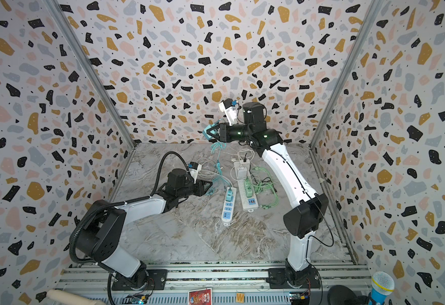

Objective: Insert plugs into power strip
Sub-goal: Place the power cord at the top-center of the table.

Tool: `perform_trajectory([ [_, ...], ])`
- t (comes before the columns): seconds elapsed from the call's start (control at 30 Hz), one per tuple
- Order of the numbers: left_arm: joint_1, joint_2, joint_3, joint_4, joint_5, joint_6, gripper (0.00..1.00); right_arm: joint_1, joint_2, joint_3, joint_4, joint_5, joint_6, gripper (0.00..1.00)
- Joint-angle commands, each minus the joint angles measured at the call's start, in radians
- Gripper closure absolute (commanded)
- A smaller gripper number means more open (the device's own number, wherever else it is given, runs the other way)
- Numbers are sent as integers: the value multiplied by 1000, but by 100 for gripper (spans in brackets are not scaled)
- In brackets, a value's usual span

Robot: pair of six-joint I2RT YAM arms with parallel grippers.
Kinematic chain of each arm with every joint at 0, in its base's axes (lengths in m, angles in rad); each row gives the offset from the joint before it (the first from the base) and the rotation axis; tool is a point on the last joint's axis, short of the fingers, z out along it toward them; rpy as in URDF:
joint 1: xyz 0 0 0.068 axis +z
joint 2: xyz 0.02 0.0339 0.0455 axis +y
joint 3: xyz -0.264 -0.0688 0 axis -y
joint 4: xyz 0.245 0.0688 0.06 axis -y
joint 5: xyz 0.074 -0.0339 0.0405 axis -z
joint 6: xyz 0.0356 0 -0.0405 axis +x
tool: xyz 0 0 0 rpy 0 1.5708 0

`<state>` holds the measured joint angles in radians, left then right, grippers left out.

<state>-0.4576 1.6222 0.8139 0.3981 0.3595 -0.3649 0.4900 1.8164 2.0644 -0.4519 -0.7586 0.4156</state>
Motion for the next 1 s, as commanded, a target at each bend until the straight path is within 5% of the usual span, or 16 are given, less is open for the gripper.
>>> perform_trajectory([
  [0.0, -2, 8, 43, 27, -6, 35, 59, -11, -163, -91, 93, -118, 53, 96],
  [0.17, 0, -21, 45, -11, -79, 61, 58, -58, -297, -290, 208, -219, 138, 96],
  [0.5, -2, 10, 83, -24, -58, 72, 58, -70, -427, -303, -48, -93, 15, 96],
  [0.67, -6, 26, 78, 4, -48, 57, 59, -77, -517, -465, 244, -284, 240, 96],
  [0.97, 41, -98, 12, -37, -213, 17, 60, 43, -472, -595, 350, -269, 269, 96],
])
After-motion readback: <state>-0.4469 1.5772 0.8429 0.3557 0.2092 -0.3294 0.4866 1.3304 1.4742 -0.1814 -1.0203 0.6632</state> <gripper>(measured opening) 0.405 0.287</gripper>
